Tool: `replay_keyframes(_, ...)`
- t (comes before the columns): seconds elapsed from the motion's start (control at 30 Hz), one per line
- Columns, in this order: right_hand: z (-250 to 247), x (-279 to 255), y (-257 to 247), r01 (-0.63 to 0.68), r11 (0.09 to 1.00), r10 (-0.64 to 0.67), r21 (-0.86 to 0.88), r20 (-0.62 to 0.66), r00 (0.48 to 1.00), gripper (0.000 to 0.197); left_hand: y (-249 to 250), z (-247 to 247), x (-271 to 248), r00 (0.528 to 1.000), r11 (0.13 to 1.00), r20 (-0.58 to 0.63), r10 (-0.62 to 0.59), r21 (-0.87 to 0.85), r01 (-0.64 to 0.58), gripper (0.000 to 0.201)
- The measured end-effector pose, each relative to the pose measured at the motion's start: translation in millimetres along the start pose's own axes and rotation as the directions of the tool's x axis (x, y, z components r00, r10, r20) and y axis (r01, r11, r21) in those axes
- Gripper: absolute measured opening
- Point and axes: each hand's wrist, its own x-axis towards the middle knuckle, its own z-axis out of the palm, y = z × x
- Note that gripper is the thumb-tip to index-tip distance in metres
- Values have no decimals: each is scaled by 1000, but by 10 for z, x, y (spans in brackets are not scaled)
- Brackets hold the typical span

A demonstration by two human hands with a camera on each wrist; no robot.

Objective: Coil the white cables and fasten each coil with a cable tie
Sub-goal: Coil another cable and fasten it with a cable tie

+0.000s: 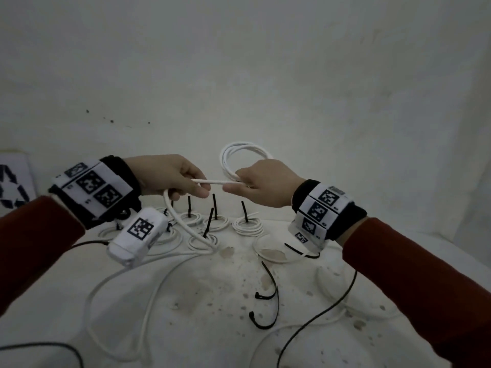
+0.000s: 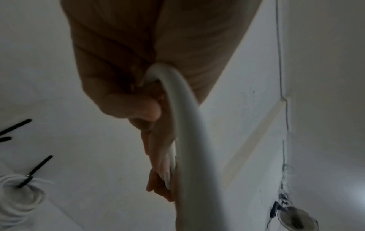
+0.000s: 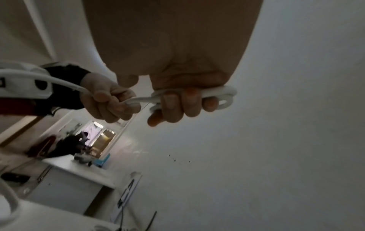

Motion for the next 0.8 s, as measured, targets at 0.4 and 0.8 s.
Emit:
replay_keyframes(0.4,138,-161,214,-4,996,4,93,5,1000,58,7,-170,62,987,939,-164,-7,338,63,17)
replay_keyframes(0.8,16,-622,410,101,-536,203,838,12,979,49,-271,-168,78,853,624,-314,418,781,-18,27)
